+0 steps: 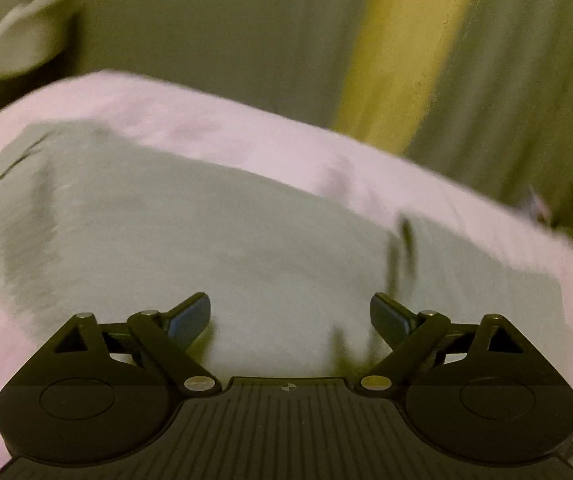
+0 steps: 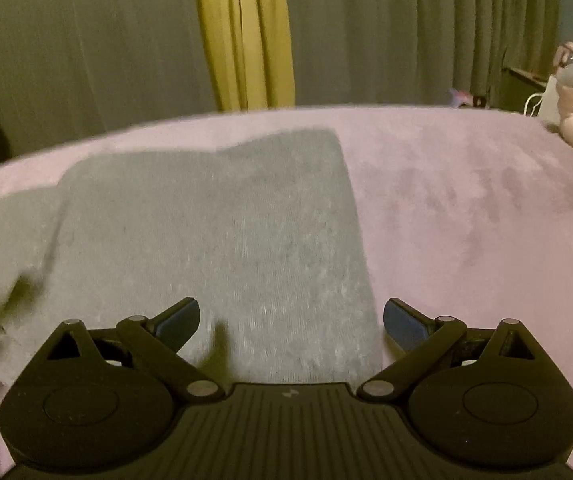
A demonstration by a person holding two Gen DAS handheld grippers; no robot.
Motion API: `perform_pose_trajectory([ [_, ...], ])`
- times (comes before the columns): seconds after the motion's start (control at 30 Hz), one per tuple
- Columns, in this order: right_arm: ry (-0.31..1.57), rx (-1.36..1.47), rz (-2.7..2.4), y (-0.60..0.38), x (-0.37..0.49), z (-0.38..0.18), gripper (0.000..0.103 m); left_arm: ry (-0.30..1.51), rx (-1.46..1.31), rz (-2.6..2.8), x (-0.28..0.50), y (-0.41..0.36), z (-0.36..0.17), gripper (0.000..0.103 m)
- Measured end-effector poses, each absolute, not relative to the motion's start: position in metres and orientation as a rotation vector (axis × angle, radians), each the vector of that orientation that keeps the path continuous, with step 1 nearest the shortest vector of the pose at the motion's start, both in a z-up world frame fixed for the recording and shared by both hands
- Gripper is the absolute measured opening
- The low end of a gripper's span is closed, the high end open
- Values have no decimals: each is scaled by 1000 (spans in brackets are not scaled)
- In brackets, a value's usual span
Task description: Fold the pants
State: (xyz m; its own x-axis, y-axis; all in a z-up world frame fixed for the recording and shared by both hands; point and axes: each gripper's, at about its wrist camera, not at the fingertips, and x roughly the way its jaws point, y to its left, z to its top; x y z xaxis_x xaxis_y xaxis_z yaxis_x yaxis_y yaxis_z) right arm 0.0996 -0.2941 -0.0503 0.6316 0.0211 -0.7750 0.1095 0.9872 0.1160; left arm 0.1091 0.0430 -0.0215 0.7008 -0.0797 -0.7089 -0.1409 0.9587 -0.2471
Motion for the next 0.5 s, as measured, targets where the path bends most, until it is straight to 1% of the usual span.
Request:
perform_pose_trajectory([
  [0.1,1022,132,-69,-289,115,-70,99,779,-407,134,105,88,-16,93],
  [0.23,1026,260,-71,-302,117,-76,99,727,-434,249,88,146,-11,93],
  [0.3,1012,272,-80,-304,116,-76,99,727,-452,303,82,171,-12,93],
  [0.37,969,248,-82,-300,117,-72,99,734,-555,332,74,199,-17,93],
  [0.43,896,194,-82,-288,109,-62,99,719,-596,365,66,220,-21,93],
  [0.5,820,144,-60,-279,103,-54,99,721,-577,406,60,227,-24,93],
])
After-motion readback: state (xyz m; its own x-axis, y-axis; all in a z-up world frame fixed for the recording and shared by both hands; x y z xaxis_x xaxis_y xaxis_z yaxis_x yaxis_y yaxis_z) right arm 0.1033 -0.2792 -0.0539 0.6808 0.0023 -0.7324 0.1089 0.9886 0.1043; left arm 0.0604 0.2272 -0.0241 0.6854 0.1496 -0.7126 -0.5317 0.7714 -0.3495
